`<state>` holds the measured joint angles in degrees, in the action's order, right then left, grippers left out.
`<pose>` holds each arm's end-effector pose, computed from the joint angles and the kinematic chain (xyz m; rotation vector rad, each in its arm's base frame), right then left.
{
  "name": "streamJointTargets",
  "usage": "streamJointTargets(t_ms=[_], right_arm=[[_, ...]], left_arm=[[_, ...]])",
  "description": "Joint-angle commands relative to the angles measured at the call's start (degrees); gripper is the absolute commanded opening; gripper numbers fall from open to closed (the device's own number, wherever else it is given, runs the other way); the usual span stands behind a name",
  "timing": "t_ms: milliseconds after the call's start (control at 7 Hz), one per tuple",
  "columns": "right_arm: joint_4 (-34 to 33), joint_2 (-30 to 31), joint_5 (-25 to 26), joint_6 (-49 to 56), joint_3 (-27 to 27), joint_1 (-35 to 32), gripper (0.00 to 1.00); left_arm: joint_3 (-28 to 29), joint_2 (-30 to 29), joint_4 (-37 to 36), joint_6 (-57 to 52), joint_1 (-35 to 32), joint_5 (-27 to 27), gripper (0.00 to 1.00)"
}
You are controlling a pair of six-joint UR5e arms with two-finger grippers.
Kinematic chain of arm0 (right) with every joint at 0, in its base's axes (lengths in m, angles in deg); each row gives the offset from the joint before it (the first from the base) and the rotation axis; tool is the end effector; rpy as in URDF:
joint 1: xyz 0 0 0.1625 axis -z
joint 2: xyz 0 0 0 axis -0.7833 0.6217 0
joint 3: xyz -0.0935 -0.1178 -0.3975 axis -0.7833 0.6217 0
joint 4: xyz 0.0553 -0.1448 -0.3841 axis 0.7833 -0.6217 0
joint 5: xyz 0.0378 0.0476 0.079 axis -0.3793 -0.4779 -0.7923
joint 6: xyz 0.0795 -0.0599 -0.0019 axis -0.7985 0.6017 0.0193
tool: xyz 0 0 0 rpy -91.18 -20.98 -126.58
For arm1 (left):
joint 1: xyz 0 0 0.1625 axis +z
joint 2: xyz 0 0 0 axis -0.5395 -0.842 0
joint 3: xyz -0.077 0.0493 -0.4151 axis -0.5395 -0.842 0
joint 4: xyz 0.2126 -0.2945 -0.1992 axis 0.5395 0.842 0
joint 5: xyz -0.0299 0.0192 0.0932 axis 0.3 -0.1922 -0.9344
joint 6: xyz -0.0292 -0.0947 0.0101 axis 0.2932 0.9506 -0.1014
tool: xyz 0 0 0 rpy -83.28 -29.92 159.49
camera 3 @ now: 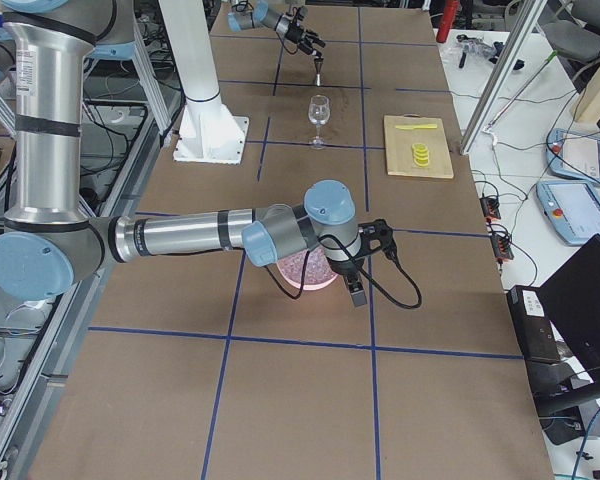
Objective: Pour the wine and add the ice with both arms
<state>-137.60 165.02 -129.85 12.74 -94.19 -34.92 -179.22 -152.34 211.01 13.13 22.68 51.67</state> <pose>0.0383 -0.4708 0.5613 0.3528 -0.7405 -0.1464 0.3233 -0.2749 0.4817 1.1316 0.8213 -0.3545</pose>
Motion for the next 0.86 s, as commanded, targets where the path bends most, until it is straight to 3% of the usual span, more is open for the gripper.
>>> streamJointTargets(t_ms=[0,714], right_arm=[[0.0,0.1,0.0,0.0,-0.1,0.0,1.00],[0.0,0.2,0.0,0.0,0.1,0.0,1.00]], left_arm=[[2.8,-1.3,0.0,0.9,2.5,-5.5,1.00],[10.4,-6.2,0.0,2.4,4.1,-8.1,1.00]])
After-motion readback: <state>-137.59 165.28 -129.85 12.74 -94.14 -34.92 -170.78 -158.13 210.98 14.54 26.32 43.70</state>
